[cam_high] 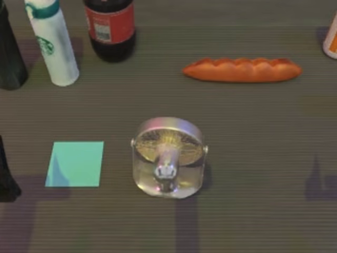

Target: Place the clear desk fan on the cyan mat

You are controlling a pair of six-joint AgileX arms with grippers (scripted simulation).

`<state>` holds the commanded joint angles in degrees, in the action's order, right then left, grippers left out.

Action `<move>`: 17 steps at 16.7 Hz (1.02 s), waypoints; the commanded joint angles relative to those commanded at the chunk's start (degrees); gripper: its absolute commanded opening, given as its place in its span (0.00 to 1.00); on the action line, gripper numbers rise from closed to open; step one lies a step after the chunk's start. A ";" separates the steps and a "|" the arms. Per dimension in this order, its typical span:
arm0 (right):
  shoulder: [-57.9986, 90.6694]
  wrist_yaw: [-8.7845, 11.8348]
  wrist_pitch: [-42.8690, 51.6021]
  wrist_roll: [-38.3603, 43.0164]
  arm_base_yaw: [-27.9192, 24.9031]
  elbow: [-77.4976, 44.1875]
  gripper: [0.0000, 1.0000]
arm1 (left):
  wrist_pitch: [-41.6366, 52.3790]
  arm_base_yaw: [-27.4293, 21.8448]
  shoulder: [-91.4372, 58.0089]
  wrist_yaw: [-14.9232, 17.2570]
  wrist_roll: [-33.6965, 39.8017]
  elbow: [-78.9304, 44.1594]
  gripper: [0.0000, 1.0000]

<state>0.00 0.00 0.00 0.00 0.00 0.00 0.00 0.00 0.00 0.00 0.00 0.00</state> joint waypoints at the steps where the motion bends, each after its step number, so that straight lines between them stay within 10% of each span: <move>1: 0.00 0.00 0.00 0.00 0.00 0.00 1.00 | 0.00 0.00 0.00 0.00 0.00 0.00 1.00; 17: 0.00 0.00 0.00 0.00 0.00 0.00 1.00 | 43.00 -18.36 -55.23 1.75 -24.99 -50.23 1.00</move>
<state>0.00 0.00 0.00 0.00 0.00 0.00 43.00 -18.36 -55.23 1.75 -24.99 -50.23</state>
